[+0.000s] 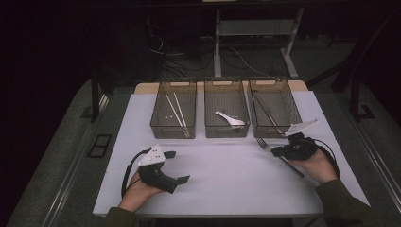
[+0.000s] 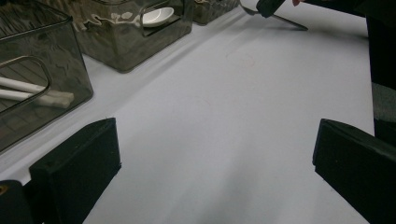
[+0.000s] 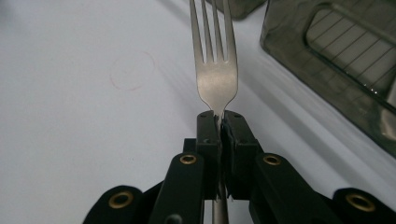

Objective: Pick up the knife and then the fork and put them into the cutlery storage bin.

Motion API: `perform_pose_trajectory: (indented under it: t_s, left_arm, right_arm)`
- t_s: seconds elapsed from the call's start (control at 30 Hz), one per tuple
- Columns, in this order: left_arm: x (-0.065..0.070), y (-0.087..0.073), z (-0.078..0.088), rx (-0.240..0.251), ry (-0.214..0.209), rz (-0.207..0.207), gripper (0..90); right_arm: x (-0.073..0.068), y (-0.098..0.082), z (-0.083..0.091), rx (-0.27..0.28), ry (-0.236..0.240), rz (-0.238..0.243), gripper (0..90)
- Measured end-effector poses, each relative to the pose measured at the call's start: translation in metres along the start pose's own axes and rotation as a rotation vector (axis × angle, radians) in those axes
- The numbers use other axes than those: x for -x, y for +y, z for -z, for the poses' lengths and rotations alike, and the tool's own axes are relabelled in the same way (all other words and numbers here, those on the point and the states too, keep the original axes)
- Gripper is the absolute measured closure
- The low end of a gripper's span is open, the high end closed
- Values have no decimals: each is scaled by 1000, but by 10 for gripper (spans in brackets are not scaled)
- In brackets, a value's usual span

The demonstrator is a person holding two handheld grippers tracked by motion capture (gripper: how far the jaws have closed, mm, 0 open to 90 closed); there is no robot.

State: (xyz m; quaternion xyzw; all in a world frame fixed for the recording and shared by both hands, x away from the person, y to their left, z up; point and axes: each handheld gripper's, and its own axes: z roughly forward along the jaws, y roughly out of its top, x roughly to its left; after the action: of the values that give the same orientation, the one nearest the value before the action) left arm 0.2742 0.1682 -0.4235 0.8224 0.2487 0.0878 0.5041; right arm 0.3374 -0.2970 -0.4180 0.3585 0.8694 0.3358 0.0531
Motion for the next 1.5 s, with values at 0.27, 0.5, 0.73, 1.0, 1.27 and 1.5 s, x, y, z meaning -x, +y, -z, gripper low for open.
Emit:
perform_pose_trajectory:
  t_s: [0.27,0.5,0.73,1.0,1.27,1.5]
  left_arm:
    - [0,0,-1,-3,-1,-2,0]
    - [0,0,0,-2,-1,-3,0]
    - [0,1,0,0,0,-2,0]
    - [0,0,0,0,1,-1,0]
    - [0,1,0,2,3,-1,0]
    - [0,1,-1,1,1,1,0]
  right_arm:
    - [2,3,8,35,5,-14,854]
    - [6,5,16,71,1,-27,854]
    - [8,6,21,93,1,-40,855]
    - [9,10,31,130,-2,-45,856]
    - [11,15,41,158,-13,-49,856]
    - [17,22,47,173,-24,-68,856]
